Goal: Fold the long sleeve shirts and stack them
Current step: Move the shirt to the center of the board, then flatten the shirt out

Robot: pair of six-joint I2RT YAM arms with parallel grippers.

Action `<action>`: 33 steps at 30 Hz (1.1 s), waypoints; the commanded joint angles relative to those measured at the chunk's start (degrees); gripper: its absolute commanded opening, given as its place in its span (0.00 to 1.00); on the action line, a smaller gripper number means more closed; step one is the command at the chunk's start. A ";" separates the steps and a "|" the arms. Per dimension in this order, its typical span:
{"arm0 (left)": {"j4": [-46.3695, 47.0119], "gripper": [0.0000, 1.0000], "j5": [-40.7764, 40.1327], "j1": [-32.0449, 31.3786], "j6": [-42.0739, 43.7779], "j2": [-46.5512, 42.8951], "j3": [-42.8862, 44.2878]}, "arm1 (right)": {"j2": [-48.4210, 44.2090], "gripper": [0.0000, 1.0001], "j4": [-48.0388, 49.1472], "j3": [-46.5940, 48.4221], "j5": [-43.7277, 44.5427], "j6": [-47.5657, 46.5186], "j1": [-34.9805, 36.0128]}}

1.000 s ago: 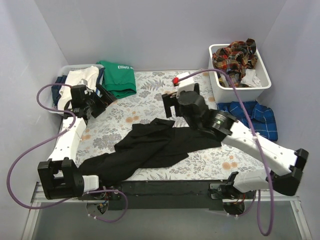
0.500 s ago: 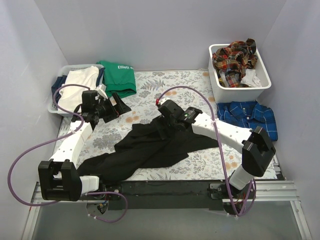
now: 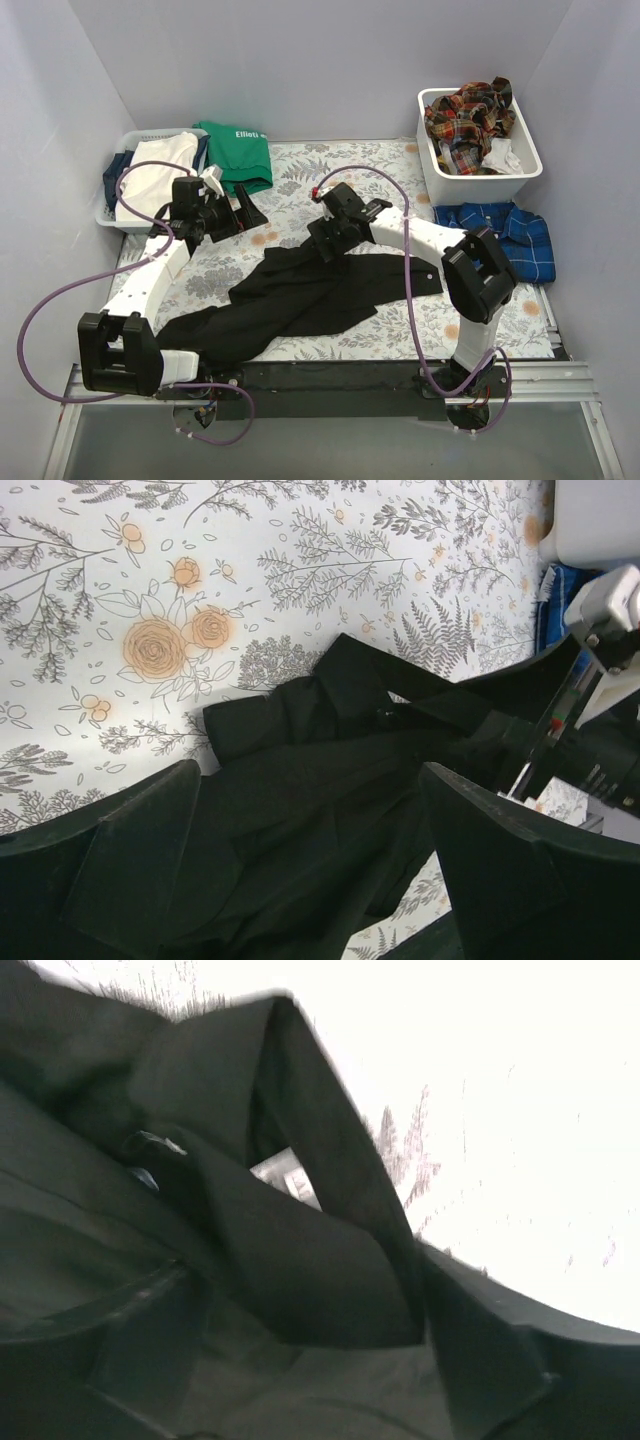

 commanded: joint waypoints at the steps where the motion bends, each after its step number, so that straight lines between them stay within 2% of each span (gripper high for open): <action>1: -1.14 0.98 -2.28 -0.13 1.30 -1.07 2.39 | 1.53 0.79 5.90 5.82 -5.95 -2.81 -1.71; 2: -1.23 0.98 -2.46 -0.13 1.30 -0.90 2.48 | 2.06 0.74 5.99 6.78 -7.87 -3.08 -1.71; 3: -1.23 0.98 -2.46 -0.13 1.30 -0.20 2.65 | 2.50 0.59 6.17 7.66 -8.50 -3.43 -1.80; 4: -1.32 0.98 -2.37 -0.13 1.12 0.16 3.00 | 3.28 0.51 6.17 9.06 -9.20 -3.78 -1.80; 5: -1.32 0.98 -2.28 -0.13 0.77 0.42 3.26 | 3.64 0.33 6.26 9.69 -10.51 -3.78 -1.88; 7: -0.97 0.98 -1.41 -0.13 0.51 0.95 3.79 | 4.26 0.15 6.35 11.18 -11.58 -3.78 -1.80; 8: -0.88 0.98 -1.40 -0.13 0.42 1.12 4.06 | 4.43 0.02 6.26 11.54 -11.84 -3.78 -1.80; 14: -1.32 0.98 -0.88 -0.13 1.83 2.18 5.11 | 1.89 0.01 6.08 13.64 -9.30 -3.17 -1.80; 17: -0.62 0.95 1.84 -0.39 3.31 1.22 5.11 | -0.66 0.01 5.38 14.79 -6.67 -2.64 -1.88; 23: -2.02 0.93 -4.13 -9.87 10.08 -2.21 7.31 | -4.00 0.01 1.44 23.12 -5.95 -3.69 -2.41; 28: -0.44 0.91 -3.60 -13.57 11.58 -3.53 9.07 | -2.60 0.01 -2.71 32.97 -9.03 -3.96 -2.41; 33: 2.37 0.89 -4.91 -17.71 12.02 -5.38 8.37 | -2.68 0.01 -2.80 35.36 -11.40 -3.26 -2.50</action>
